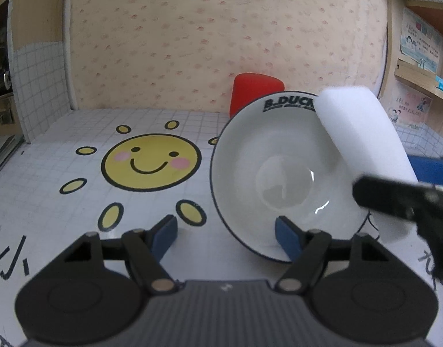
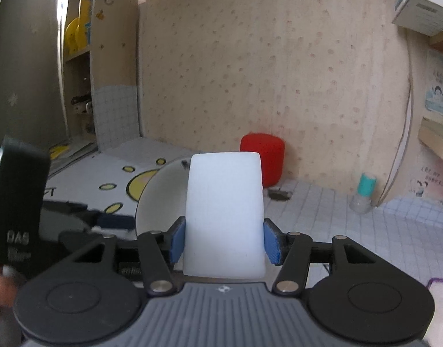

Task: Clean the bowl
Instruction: 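Keep scrubbing the bowl interior with the sponge in the right gripper, then rub the white sponge along the bowl's inner wall near the rim, right gripper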

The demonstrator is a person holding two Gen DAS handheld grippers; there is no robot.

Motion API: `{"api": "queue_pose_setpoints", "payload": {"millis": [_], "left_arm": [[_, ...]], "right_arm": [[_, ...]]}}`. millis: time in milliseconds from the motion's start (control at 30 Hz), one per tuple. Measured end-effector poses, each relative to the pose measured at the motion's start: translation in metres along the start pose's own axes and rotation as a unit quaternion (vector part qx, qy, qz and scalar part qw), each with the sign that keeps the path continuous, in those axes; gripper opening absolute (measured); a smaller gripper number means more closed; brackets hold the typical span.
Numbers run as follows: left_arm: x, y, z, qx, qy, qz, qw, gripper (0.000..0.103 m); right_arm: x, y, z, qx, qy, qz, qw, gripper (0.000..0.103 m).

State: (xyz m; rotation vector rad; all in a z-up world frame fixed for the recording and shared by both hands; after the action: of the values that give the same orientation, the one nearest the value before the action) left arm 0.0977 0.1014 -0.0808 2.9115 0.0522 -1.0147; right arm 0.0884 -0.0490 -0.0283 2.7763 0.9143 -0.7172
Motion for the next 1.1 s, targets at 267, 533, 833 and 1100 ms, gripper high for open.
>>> {"api": "queue_pose_setpoints", "payload": {"millis": [267,533,833,1100], "left_arm": [[-0.001,0.0,0.002,0.0,0.002,0.0,1.0,0.073],[0.001,-0.003,0.0,-0.005,0.004,0.003,1.0,0.074],[0.008,-0.015,-0.006,-0.015,0.004,-0.01,0.9998,0.075],[0.003,-0.013,-0.002,-0.007,0.001,-0.014,0.9999,0.074]], "right_arm": [[0.008,-0.002,-0.018,0.003,0.01,-0.004,1.0,0.054],[0.01,-0.004,-0.011,0.001,0.001,-0.009,1.0,0.054],[0.013,-0.005,-0.011,-0.007,0.001,-0.007,1.0,0.054],[0.016,-0.006,-0.017,-0.003,0.007,-0.003,1.0,0.054]]}}
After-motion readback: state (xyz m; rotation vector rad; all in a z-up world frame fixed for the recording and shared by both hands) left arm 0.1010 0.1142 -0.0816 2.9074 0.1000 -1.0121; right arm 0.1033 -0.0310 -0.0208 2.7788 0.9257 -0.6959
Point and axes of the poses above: each gripper's, at about its wrist camera, not at the fingertips, and x roughly the way its jaws point, y to its right, z to its underside, the point moved 5 cm from there along x, roughly the way its jaws point, and after that the axes turned 2 degrees about x, right-handed, at the moved point
